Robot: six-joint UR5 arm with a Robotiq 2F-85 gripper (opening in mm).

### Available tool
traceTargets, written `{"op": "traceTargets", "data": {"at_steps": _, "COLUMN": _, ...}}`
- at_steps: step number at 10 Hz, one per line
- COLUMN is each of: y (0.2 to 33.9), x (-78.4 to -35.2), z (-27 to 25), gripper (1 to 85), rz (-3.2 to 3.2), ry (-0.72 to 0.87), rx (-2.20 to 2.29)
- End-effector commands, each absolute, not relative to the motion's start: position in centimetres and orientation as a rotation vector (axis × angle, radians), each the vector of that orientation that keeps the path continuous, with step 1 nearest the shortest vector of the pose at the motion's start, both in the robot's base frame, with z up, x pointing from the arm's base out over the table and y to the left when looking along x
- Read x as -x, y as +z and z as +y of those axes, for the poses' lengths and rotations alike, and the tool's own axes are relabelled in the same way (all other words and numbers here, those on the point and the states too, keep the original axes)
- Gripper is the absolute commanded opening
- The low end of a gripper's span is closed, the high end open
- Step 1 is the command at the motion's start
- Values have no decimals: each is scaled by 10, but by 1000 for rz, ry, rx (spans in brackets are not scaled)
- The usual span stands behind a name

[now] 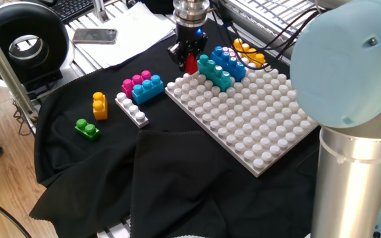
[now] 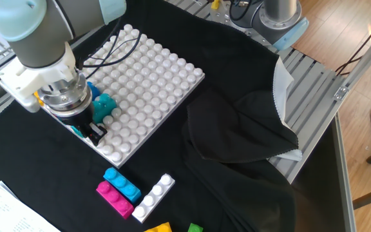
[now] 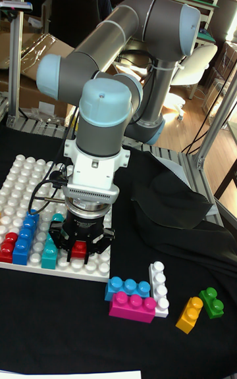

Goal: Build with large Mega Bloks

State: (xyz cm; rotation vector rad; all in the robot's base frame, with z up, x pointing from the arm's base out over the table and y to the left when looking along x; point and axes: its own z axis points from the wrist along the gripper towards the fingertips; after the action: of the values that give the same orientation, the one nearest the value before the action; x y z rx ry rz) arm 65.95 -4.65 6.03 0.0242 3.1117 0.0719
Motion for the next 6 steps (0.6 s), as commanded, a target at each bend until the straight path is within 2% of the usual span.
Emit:
{"op": "traceTargets", "data": {"at_steps": 1, "y": 59, "x": -672, "z": -48, "gripper": 20, "rz": 3083, "ry": 67, "rx": -50}}
{"op": "traceTargets", "data": {"at_steps": 6, "y": 36, "x": -669, "z": -44, "gripper": 17, "rz": 3045, "ry": 60, "rx": -49}}
